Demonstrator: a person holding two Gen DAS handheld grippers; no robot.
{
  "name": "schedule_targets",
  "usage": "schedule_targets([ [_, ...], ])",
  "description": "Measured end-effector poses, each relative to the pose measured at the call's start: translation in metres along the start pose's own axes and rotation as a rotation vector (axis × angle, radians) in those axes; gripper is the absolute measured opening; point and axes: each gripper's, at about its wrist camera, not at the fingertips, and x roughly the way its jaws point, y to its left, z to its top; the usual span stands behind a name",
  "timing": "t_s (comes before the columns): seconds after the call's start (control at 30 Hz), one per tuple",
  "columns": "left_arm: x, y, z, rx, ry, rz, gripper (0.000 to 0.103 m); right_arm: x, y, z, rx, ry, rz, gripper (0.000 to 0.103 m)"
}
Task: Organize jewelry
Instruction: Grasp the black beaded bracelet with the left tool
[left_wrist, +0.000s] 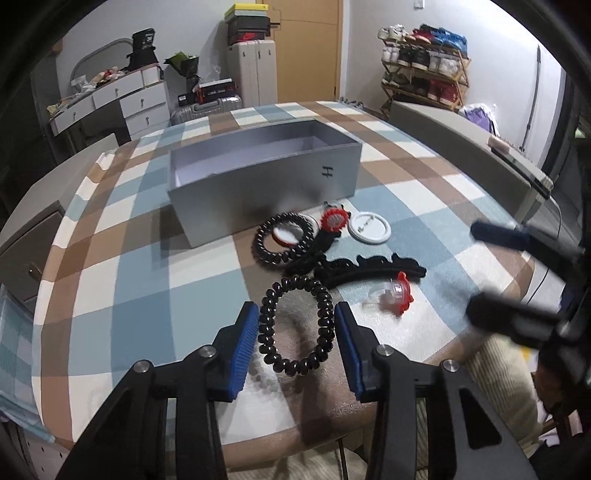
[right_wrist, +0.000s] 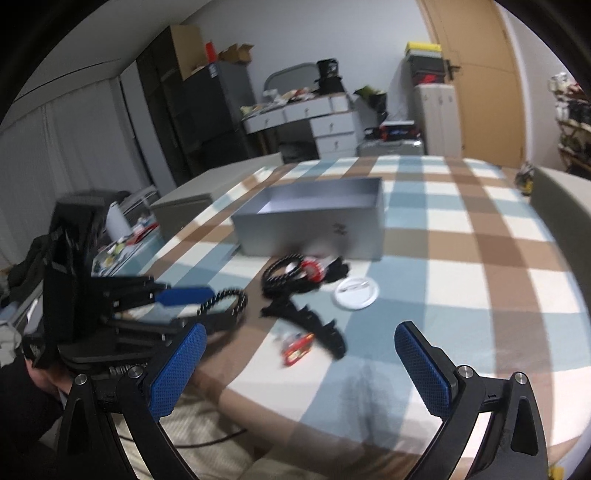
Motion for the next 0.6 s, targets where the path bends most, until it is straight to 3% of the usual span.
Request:
schedule_targets([
  [0.2, -0.011, 0.013, 0.002, -0.046, -0.032, 0.032, 0.037, 0.012, 0.002, -0.007, 0.027, 0.049, 0.054, 0.085],
  [0.47, -0.018, 0.028, 0.001, -0.089, -0.043, 0.027, 0.037, 0.025, 0.008, -0.012, 0.014, 0.094, 0.039, 0.053],
  [0.6, -0.024, 0.030, 0.001, -0.094, -0.060, 0.026, 0.037, 0.030, 0.012, -0.011, -0.012, 0.098, 0.012, 0.052],
])
